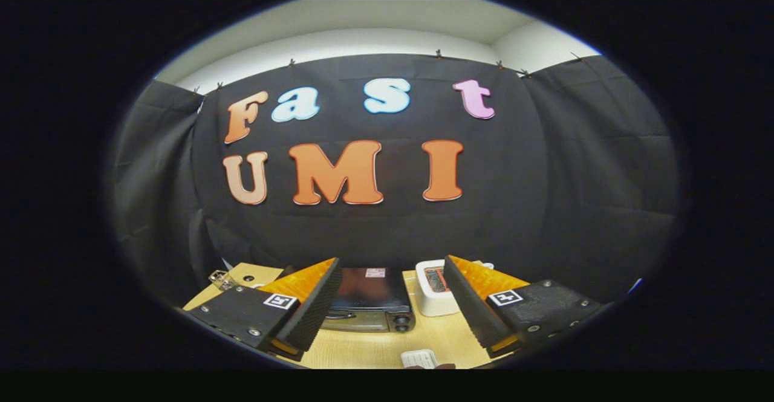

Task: Open the toaster oven, put the food inside, and close the toaster oven door.

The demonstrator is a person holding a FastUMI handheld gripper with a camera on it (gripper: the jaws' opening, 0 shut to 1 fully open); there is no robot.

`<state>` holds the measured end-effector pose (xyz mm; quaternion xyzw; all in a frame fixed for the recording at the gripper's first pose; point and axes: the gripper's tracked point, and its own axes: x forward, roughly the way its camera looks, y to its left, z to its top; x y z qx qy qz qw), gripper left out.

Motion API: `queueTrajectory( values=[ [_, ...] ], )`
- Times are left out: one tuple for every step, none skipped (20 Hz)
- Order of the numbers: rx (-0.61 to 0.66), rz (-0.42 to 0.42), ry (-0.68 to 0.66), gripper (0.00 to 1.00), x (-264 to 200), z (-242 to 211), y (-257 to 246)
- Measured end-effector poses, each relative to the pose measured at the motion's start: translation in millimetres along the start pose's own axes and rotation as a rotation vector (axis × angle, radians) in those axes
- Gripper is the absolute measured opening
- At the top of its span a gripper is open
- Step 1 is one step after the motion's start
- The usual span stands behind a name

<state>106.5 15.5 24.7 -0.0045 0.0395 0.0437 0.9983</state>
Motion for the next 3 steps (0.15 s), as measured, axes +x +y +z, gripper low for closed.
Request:
queueTrajectory(
  values=[
    [0.0, -0.007, -0.006, 0.99, -4, 4, -5],
    [-0.006, -0.017, -0.011, 0.99, -8, 8, -12],
    [-0.011, -0.027, -0.016, 0.99, -10, 11, -17]
  ],
)
